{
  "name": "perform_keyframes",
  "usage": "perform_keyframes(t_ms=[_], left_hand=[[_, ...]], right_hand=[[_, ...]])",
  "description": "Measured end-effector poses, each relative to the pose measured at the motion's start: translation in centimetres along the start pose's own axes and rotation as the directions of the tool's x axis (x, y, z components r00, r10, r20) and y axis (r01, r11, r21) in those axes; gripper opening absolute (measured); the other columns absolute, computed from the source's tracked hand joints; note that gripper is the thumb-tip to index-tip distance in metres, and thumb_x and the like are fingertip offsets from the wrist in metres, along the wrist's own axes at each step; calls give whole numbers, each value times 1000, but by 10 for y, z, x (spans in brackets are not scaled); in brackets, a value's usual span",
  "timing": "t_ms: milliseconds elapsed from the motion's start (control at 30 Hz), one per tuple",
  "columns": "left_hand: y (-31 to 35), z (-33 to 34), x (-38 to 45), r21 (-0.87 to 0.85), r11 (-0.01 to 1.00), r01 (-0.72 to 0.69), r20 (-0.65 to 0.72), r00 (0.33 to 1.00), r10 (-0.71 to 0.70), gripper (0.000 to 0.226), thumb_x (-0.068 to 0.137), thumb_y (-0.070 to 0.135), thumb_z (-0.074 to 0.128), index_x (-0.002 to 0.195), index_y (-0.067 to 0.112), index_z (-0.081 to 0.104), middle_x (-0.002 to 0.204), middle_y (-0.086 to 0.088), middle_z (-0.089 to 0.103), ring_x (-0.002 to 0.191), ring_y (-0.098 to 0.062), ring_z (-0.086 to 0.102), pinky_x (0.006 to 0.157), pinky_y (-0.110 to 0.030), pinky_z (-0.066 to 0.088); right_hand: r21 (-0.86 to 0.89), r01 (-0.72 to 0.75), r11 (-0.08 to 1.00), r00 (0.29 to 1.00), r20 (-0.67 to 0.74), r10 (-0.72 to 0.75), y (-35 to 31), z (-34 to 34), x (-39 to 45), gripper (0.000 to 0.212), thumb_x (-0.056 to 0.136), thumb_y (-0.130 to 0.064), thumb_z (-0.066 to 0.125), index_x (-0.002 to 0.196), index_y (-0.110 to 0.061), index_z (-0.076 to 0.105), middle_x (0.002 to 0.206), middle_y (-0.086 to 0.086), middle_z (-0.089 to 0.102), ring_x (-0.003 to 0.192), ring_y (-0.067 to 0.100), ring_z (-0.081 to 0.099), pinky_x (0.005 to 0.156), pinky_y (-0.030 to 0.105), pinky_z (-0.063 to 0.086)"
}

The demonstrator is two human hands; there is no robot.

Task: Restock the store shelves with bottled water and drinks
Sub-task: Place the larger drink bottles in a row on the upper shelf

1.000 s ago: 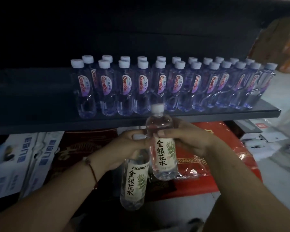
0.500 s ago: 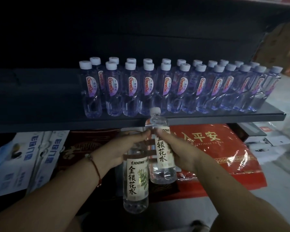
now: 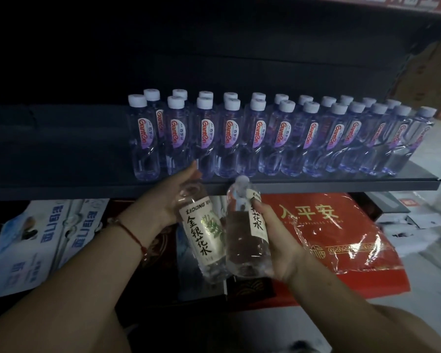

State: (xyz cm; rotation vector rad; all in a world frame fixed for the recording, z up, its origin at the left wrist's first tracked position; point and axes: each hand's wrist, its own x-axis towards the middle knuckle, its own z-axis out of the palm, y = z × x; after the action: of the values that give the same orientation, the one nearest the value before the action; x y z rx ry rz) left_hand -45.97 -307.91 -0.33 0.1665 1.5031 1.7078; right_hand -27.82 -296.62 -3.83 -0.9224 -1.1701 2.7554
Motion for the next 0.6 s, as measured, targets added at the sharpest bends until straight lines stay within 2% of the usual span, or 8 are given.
perform_keyframes(t_ms=[67,167,233,333,400,467,500,600], left_hand=[[5,-4,2,-60,998,-8,-13,1000,7,35,84,50,69,85,15,67,82,-4,60,74,-18,57,70,-31,46],[8,-7,-1,-79,997,-25,-39,999,22,34,91,48,63,82,15,60,76,-3,57,68,-17,54,65,-30,44],[9,-8,-3,-63,997,-50,-79,996,44,35,87,50,67,81,16,60,74,-4,61,67,-17,57,65,-30,46],[11,-11,-8,-80,990,-116,-90,990,108,46,83,60,67,94,16,62,61,0,67,59,-15,63,65,-31,50],[12,-11,-13,-94,978,-186,-64,982,180,59,81,64,66,114,15,62,71,-1,71,67,-19,68,66,-32,53],[11,-10,-20,115,944,-309,-10,950,312,63,80,61,69,121,13,62,95,-4,73,91,-30,69,71,-35,53],[9,-10,-23,232,905,-357,50,933,356,62,78,55,72,125,16,59,104,-3,72,100,-31,67,75,-36,52],[4,-7,-43,391,836,-385,185,923,339,84,80,35,81,146,42,30,121,13,59,94,-6,66,75,-30,51]], right_hand=[[151,-61,987,998,40,56,7,1,-2,52,85,-55,66,95,-5,67,80,16,71,63,30,70,58,39,59],[263,-102,959,993,86,82,16,4,-2,58,78,-54,76,97,0,72,90,20,72,69,34,73,61,46,62],[240,-85,967,994,83,67,20,7,-2,60,76,-53,74,95,3,75,96,23,72,78,34,72,76,48,62],[278,-119,953,990,100,95,24,12,-7,64,75,-57,75,94,4,78,105,24,72,97,33,67,114,49,39],[288,-116,951,993,69,100,26,14,-8,65,77,-58,73,89,6,79,109,24,71,113,33,63,117,53,32],[284,-106,953,992,99,80,24,21,-10,72,78,-60,74,111,3,74,136,21,59,131,34,53,112,59,36],[272,-94,958,989,135,59,21,24,-9,76,77,-60,75,123,0,69,142,19,55,130,34,53,109,59,40],[253,-37,967,984,179,-9,8,35,-19,80,75,-52,81,137,-7,59,135,14,58,118,30,59,108,46,44]])
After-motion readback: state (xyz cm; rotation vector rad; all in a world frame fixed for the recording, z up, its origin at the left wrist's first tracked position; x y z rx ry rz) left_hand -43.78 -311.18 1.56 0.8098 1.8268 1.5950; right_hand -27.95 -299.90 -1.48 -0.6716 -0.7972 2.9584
